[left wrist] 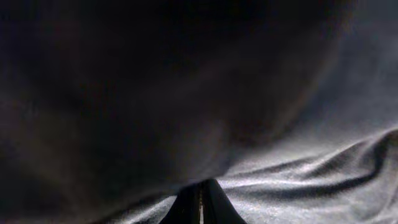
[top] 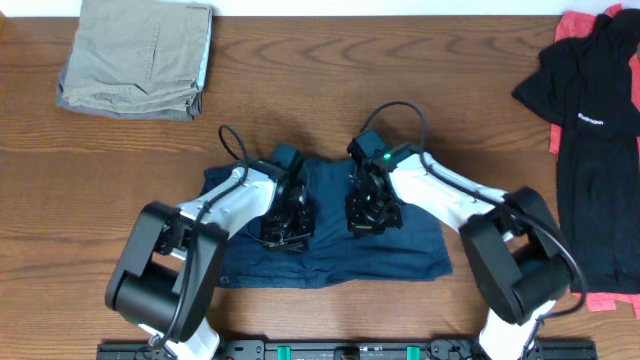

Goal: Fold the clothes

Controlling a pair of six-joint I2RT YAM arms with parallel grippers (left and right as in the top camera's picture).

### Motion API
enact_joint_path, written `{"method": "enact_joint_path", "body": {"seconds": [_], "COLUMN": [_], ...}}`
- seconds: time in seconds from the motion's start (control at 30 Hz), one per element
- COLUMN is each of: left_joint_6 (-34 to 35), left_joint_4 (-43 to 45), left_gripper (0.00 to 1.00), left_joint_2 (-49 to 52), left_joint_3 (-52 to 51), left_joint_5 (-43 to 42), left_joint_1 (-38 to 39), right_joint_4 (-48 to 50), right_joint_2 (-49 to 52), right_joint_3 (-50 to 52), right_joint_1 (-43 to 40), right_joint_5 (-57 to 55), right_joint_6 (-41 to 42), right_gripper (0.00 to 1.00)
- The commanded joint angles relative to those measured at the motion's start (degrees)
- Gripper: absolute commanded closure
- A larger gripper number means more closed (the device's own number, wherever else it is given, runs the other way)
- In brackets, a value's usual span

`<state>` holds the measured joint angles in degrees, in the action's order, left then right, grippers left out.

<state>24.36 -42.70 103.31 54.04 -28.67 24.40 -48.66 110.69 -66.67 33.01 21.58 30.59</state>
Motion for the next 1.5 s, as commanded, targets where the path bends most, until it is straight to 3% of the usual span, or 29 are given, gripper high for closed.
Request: {"method": "enact_joint_path", "body": {"seconds": [0.0,0.43,0.73,0.87,0.97,1.23,1.47], "left_joint_6": [1.5,1.2,0.1,-6.8,-7.2,-7.2,-7.2], "left_joint_4": [-1.9,-13.6,-16.7,-8.7,-1.4,10.6,17.6], "left_gripper": [0.94,0.94,0.94,0.94,0.94,0.94,0.94], "left_joint_2": [1.7,-3.2,-18.5,-25.2,-25.7,-15.6,-5.3], "left_joint_3": [-1.9,-1.4,1.0,1.4,1.4,1.4,1.4], "left_joint_5": [10.6,26.3,30.3,16.7,8.4,6.1,6.2], "left_joint_1": [-1.4,-12.1,-20.2,-20.2,-18.5,-12.9,-13.1], "right_joint_4": [-0.4,-9.9,-15.8,-8.0,0.3,11.4,15.7], "right_joint_2": [3.1,3.4,-9.0,-16.6,-18.7,-12.4,-3.2], "right_joint_3": [0.1,0.0,-0.1,-0.1,-0.1,-0.1,-0.1], "right_joint_1": [-0.6,-9.0,-18.9,-19.1,-18.1,-12.2,-11.3], "right_joint_5": [-2.6,-16.1,-21.2,-8.9,-0.3,1.1,0.3], "right_joint_6": [1.1,3.7,2.6,-3.8,-5.0,-4.7,-6.7], "right_gripper": [0.99,0.99,0.99,0.99,0.99,0.99,0.99]}}
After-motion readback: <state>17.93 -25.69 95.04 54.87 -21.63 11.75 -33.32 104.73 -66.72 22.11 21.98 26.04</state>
